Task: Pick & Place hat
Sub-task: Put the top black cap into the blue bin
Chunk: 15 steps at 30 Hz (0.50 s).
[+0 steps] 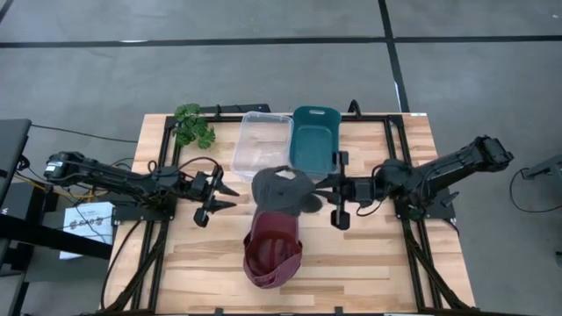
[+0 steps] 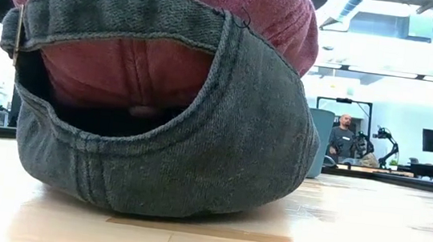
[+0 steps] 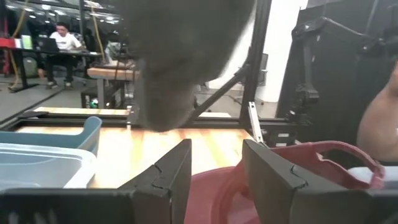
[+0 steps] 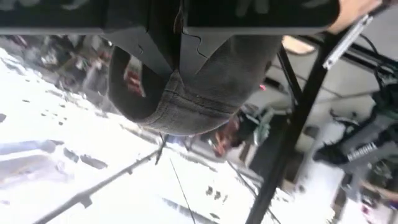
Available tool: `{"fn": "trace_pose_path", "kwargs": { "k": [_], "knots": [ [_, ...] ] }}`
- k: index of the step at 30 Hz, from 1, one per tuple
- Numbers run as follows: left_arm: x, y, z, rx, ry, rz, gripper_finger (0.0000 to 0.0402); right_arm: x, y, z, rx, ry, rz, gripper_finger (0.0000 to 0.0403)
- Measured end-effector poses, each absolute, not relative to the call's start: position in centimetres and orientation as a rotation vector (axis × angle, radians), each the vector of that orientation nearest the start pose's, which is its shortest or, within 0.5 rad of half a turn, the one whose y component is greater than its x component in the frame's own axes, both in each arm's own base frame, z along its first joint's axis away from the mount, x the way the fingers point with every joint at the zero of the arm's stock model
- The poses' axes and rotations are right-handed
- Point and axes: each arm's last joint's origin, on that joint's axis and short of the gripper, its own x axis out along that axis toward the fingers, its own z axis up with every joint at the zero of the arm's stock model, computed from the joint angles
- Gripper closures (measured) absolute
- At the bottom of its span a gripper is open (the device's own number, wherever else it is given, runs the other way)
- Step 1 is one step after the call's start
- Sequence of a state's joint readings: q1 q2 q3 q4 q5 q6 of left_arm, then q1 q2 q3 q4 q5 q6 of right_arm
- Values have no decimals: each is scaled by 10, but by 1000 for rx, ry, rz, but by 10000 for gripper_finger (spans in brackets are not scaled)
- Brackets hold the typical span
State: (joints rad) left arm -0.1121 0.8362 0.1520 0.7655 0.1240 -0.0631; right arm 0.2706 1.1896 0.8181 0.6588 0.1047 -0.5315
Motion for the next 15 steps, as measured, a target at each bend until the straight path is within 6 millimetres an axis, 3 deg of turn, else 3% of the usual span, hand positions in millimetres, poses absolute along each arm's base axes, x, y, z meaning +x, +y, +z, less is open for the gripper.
{"fn": "trace_pose_path", "kwargs": {
  "k": [9,15],
  "knots": [
    [182,-24,193,-62,-140,-238,261,257,58,358,-446,-413,195,402],
    [205,-26,195,-29,-139,-236,261,258,59,370,-455,-462,252,402]
  ]
}}
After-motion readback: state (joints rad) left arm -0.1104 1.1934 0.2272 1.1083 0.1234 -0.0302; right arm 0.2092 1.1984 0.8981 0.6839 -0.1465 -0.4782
